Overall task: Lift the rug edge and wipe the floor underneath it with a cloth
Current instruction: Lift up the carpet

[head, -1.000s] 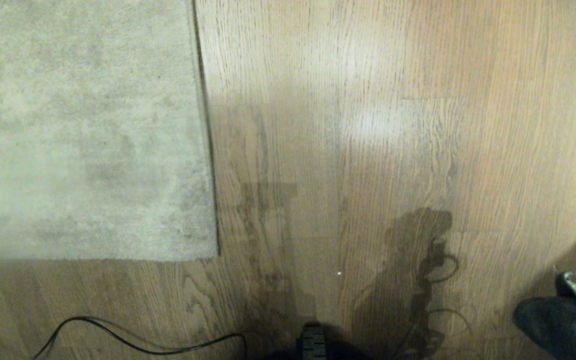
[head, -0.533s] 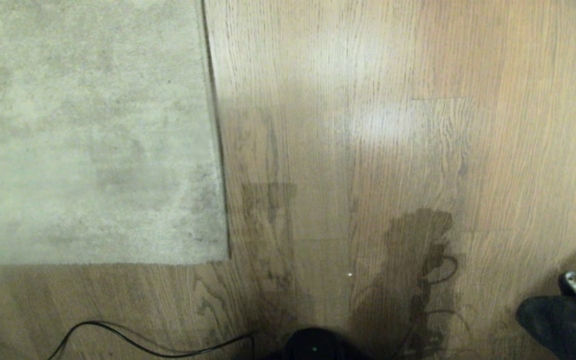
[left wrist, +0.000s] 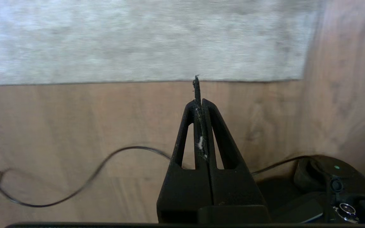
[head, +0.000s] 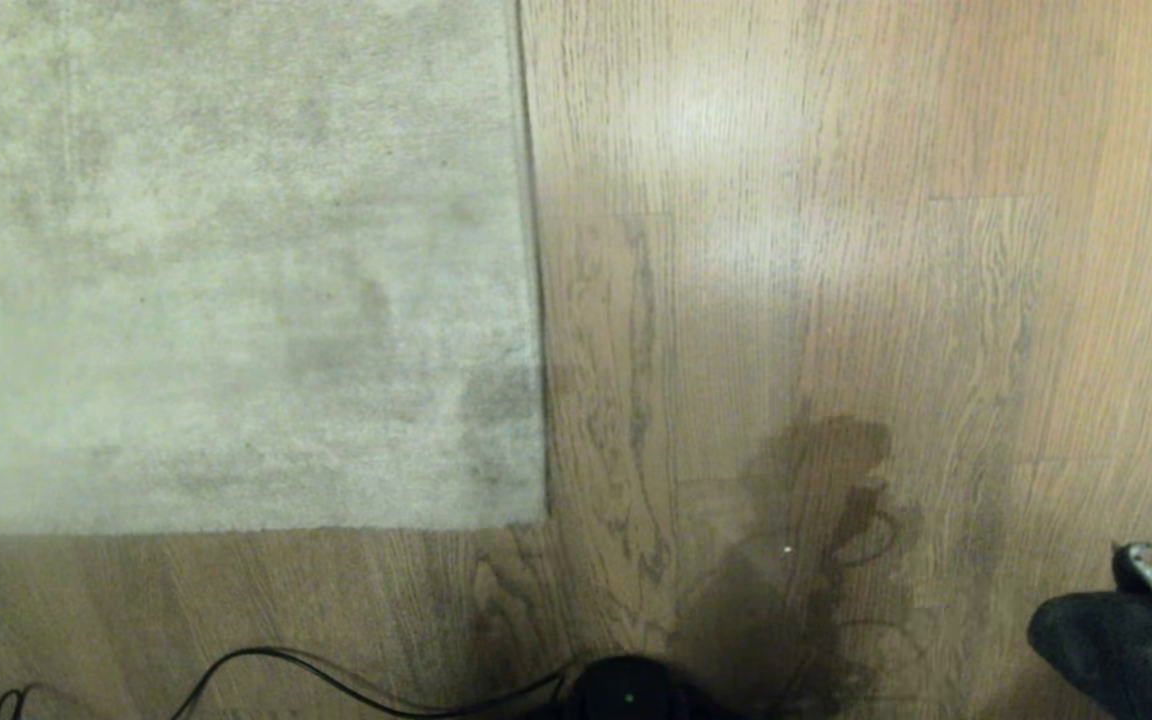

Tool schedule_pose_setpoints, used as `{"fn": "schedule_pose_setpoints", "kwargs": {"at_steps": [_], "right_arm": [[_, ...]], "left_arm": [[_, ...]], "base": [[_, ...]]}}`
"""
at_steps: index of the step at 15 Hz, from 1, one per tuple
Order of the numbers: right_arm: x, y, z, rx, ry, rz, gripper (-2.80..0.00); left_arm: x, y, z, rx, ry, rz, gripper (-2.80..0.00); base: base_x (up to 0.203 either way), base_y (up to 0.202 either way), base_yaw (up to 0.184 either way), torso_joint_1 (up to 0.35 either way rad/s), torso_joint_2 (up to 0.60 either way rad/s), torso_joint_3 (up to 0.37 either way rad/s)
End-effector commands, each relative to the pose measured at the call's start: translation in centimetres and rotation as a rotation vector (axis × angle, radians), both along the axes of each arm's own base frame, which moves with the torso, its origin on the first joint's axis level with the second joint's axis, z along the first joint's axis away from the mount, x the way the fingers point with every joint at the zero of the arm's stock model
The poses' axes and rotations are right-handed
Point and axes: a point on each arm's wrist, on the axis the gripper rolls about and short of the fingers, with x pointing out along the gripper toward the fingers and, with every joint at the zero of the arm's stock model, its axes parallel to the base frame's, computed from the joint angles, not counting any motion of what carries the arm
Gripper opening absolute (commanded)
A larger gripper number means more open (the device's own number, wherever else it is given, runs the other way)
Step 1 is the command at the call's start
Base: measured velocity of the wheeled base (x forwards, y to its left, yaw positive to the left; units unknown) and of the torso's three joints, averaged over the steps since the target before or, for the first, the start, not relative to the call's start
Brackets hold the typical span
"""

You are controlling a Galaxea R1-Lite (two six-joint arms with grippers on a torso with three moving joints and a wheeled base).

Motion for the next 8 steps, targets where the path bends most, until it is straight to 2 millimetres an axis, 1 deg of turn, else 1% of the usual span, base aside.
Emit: {"fn": "schedule_pose_setpoints", "kwargs": {"at_steps": [1,2,3,8], "right_arm": [[0.01,0.0,0.01,-0.001,0.001,0.0,-2.8],[0.01,0.0,0.01,-0.001,0.001,0.0,-2.8],[0.01,0.0,0.01,-0.001,0.001,0.0,-2.8],[0.01,0.0,0.01,-0.001,0.001,0.0,-2.8]], "left_arm": [[0.01,0.0,0.01,0.0,0.001,0.0,-2.8],[0.01,0.0,0.01,0.0,0.001,0.0,-2.8],[0.01,0.0,0.01,0.0,0.001,-0.001,-2.8],[0.03,-0.01,0.0,-0.002,0.016,-0.003,-2.8]], "base": [[0.0,0.181,-0.001,0.005,0.0,0.0],[0.0,0.139,0.001,0.007,0.01,0.002],[0.0,0.072,0.002,0.002,0.0,0.002],[0.0,0.0,0.0,0.0,0.0,0.0]]}}
